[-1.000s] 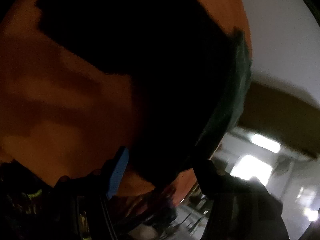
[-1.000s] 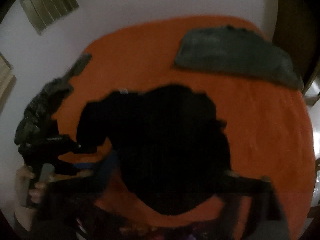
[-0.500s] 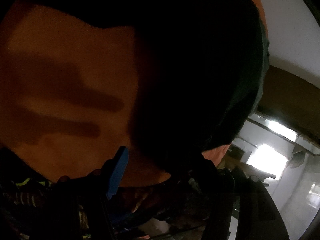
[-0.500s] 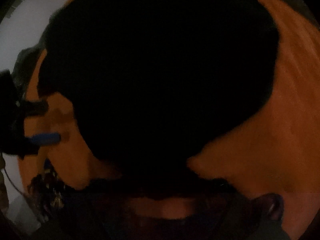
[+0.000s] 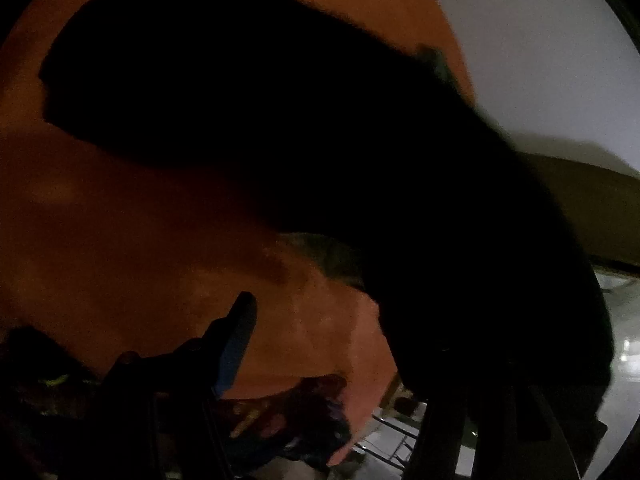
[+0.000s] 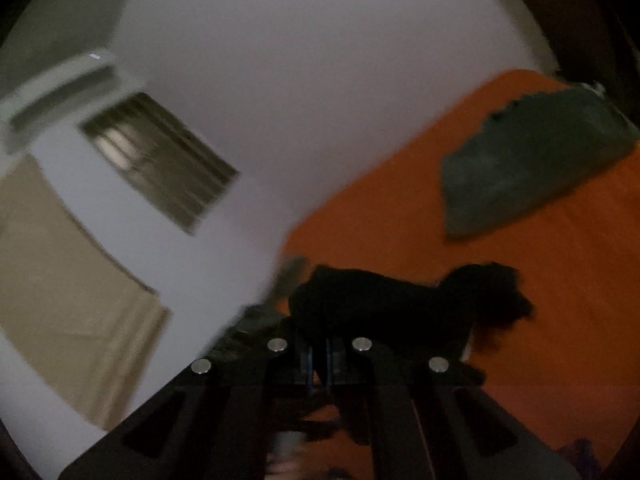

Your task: Fold clothes

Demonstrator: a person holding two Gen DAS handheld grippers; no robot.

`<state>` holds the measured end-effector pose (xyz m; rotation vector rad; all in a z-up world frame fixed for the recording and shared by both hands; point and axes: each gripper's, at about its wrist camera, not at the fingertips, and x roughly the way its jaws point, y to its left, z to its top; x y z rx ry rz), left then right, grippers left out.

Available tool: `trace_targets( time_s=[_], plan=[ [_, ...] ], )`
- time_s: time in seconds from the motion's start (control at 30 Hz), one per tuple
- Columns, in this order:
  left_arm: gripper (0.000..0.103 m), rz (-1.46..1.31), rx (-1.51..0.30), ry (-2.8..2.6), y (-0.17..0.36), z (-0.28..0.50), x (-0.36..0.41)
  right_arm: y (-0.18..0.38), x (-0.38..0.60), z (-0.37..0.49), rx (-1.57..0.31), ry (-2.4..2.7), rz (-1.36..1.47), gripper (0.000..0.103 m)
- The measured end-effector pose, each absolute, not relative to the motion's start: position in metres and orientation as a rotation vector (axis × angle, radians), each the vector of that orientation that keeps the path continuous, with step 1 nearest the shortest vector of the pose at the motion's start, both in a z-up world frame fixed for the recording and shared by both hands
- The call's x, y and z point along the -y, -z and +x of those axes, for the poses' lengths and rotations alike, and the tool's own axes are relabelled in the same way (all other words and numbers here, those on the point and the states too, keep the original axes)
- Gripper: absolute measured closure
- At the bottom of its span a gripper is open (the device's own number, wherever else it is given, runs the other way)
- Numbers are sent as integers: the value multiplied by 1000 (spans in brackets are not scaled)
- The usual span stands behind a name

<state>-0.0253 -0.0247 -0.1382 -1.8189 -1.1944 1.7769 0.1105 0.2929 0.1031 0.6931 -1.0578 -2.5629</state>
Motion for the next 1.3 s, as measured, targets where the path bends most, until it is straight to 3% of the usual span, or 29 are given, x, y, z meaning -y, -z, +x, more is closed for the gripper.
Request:
trace_targets(
  time_s=[0.27, 0.3, 0.33, 0.4, 0.57, 0.67, 0.83, 0.9, 1.03, 1.3],
  plan=[
    [39, -1645, 1222, -1799, 112, -16, 17, -169, -251, 158, 906, 2532, 537, 100],
    [47, -1597, 1175, -1862, 102, -12, 15, -175, -247, 162, 876, 2548, 528, 100],
    [64, -1548, 1127, -1923, 91, -9, 12, -175, -245, 161, 853, 2565, 524, 100],
    [74, -1448, 1035, -2023, 66, -7, 13, -178, -244, 165, 827, 2594, 534, 100],
    [79, -1290, 946, -2130, 2, -3, 37, -154, -256, 151, 894, 2610, 599, 100],
    [78, -1337, 725, -2012, -25, 0, 22, -135, -266, 136, 930, 2630, 641, 100],
    [49, -1297, 293, -1903, -74, 30, -17, -118, -282, 123, 975, 2661, 690, 99],
    [45, -1242, 197, -1889, -98, 47, -25, -119, -286, 121, 977, 2684, 704, 99],
    [34, -1123, 59, -1844, -109, 72, -53, -118, -295, 121, 1002, 2683, 733, 97],
    [34, -1212, 101, -1876, -83, 61, -74, -118, -285, 113, 946, 2630, 780, 97]
  ],
)
